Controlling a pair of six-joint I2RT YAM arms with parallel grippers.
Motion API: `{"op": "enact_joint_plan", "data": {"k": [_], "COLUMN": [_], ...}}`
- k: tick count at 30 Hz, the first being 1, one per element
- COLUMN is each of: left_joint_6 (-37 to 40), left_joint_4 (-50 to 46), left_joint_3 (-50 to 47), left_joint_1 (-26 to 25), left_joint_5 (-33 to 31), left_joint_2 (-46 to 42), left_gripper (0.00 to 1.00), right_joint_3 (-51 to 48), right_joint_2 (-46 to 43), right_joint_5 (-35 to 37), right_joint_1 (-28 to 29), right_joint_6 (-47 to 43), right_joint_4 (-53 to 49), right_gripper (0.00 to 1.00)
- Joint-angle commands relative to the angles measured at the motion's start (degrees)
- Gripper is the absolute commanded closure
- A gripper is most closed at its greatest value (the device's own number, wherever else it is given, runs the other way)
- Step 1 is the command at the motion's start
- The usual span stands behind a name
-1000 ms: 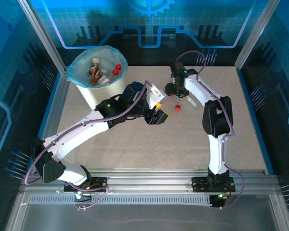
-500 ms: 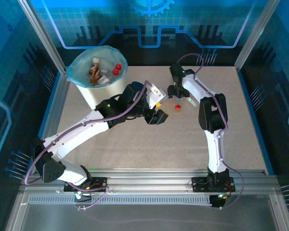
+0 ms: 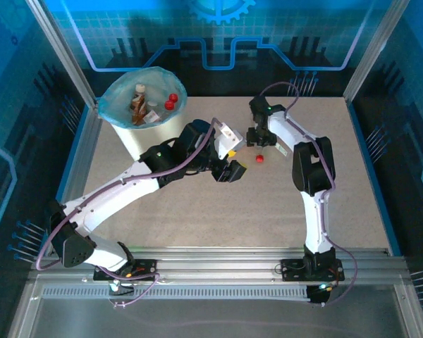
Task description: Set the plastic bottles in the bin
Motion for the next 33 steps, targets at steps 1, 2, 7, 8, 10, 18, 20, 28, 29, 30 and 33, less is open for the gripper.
{"op": "enact_joint_plan", "data": {"k": [1,2,7,8,10,18,20,28,29,30,33], "left_joint_6": [-0.6,-1.1,-5.3,-6.7,-9.5,-23.0,-23.7,-24.6,-25.2,-25.8,-27.1], "left_joint_4": [0.7,0.7,2.2,2.4,3.0,6.3,7.1,8.5,8.7,9.0,11.2], "left_joint_3": [-0.1,0.0,-0.1,-0.1,-0.2,-0.1,-0.2,-1.1,-1.2,-1.2,-1.6], "left_joint_1": [0.3,0.6,2.9,3.6,5.1,13.5,14.5,15.4,15.7,16.0,16.4], "left_joint_5": [-0.8,-0.8,-0.9,-0.9,-0.9,8.4,10.4,10.9,11.2,11.9,15.6], "left_joint_2": [-1.0,-1.2,-2.4,-2.6,-2.9,-2.3,-2.0,-3.5,-3.6,-3.7,-3.8], "left_gripper": [0.36,0.36,0.36,0.36,0.35,0.33,0.32,0.21,0.2,0.2,0.2], "right_joint_3": [-4.7,-6.7,-16.7,-18.9,-23.2,-40.3,-43.3,-51.8,-52.3,-52.7,-53.8], "right_joint_2": [-5.9,-8.1,-19.8,-22.4,-27.1,-51.9,-56.9,-70.9,-71.9,-72.8,-74.5], "right_joint_5": [-0.9,-1.2,-1.6,-1.7,-1.8,-8.3,-10.1,-12.8,-13.0,-13.2,-14.1], "right_joint_1": [-0.2,-0.1,0.8,1.2,2.0,11.4,14.5,22.3,22.8,23.3,25.1], "right_joint_6": [1.5,1.8,3.3,3.6,4.2,1.8,0.6,-1.4,-1.6,-2.0,-3.3], "right_joint_4": [-0.5,0.1,2.5,2.9,3.3,11.5,13.5,21.3,22.0,22.8,25.3], "right_gripper": [0.42,0.42,0.43,0.43,0.43,0.43,0.43,0.44,0.45,0.45,0.44]}}
